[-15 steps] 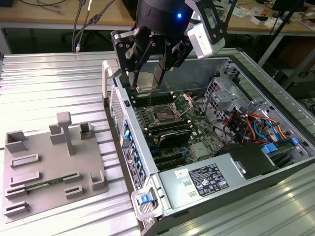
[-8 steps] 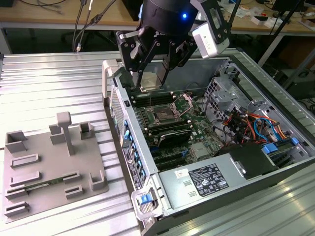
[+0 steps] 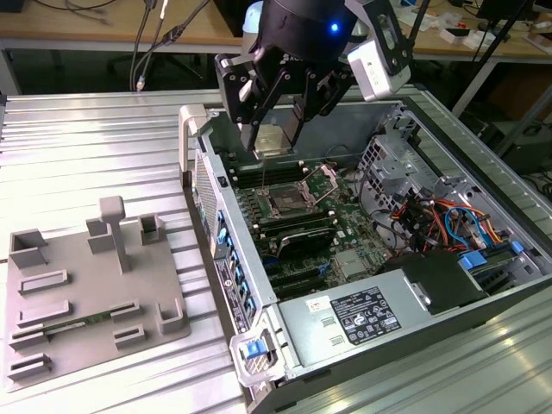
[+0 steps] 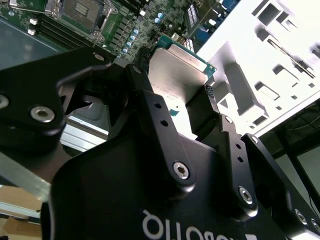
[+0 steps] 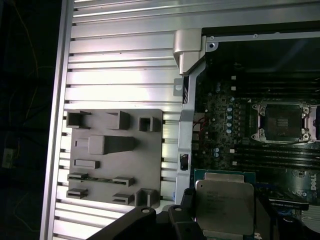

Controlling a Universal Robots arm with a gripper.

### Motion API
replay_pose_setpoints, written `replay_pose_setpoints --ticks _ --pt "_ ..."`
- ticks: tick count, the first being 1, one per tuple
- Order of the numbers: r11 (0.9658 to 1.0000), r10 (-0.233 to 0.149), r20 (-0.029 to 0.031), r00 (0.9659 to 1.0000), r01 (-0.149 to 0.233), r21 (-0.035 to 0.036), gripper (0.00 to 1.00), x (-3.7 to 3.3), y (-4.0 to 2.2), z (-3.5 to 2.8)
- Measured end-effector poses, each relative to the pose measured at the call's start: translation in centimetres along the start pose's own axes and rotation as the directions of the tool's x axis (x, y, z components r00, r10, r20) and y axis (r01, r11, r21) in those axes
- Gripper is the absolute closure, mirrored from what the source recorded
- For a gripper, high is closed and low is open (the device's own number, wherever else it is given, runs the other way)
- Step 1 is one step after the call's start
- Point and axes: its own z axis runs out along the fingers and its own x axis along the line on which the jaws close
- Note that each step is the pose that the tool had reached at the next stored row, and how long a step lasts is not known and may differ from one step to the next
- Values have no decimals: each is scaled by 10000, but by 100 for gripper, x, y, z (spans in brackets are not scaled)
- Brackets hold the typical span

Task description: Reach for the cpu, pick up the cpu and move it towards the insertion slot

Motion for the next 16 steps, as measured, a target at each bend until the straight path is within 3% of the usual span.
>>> replay_pose_setpoints --ticks 16 --pt "10000 1 0 10000 -1 2 45 -69 12 1"
